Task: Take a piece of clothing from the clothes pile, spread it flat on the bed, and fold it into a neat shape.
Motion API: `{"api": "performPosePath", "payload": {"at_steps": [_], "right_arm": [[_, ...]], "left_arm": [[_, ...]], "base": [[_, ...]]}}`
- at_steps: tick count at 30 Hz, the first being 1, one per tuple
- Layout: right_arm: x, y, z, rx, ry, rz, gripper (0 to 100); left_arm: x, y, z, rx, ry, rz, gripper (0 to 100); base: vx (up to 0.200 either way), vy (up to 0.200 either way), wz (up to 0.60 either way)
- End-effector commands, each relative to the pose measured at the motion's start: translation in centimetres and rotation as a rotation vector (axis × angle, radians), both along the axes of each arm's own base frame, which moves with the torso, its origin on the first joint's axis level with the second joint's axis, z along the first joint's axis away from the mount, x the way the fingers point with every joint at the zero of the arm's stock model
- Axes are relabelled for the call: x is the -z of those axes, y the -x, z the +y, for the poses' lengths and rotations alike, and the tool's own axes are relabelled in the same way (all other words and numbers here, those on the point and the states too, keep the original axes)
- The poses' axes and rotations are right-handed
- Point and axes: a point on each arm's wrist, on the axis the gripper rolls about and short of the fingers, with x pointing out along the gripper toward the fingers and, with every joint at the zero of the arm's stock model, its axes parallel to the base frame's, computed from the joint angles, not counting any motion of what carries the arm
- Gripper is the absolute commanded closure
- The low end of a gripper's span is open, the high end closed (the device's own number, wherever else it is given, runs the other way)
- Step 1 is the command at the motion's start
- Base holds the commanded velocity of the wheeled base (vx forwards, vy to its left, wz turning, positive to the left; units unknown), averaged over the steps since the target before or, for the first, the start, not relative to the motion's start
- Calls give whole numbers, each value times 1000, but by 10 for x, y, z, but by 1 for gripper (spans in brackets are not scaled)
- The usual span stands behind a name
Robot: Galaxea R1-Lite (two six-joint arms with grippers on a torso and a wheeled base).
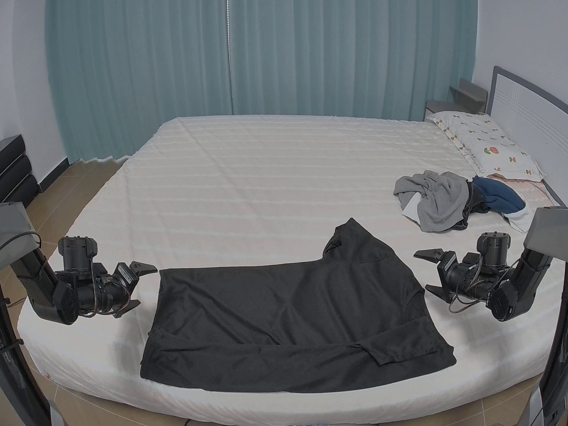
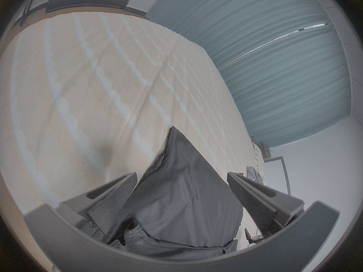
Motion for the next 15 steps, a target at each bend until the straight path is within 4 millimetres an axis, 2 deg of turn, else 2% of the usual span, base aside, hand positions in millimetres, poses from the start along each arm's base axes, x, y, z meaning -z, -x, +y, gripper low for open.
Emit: {"api": "performPosePath", "payload": {"at_steps": [1,8,11,15], "right_arm": [[-1,1,0,0,0,0,0],[1,-1,-5,14,0,3,0],[5,0,-1,2,0,15,0],[10,-1,0,-10,-4,27,0]], "left_arm": [[2,-8,0,1,1,-8,0],[1,-55,-1,14,-9,-52,0],[6,-78,-10,25,-28,-57,0],[17,-104,-11,13,-72,-86,0]], "base": [[0,0,0],[0,0,0],[0,0,0],[0,0,0]]}}
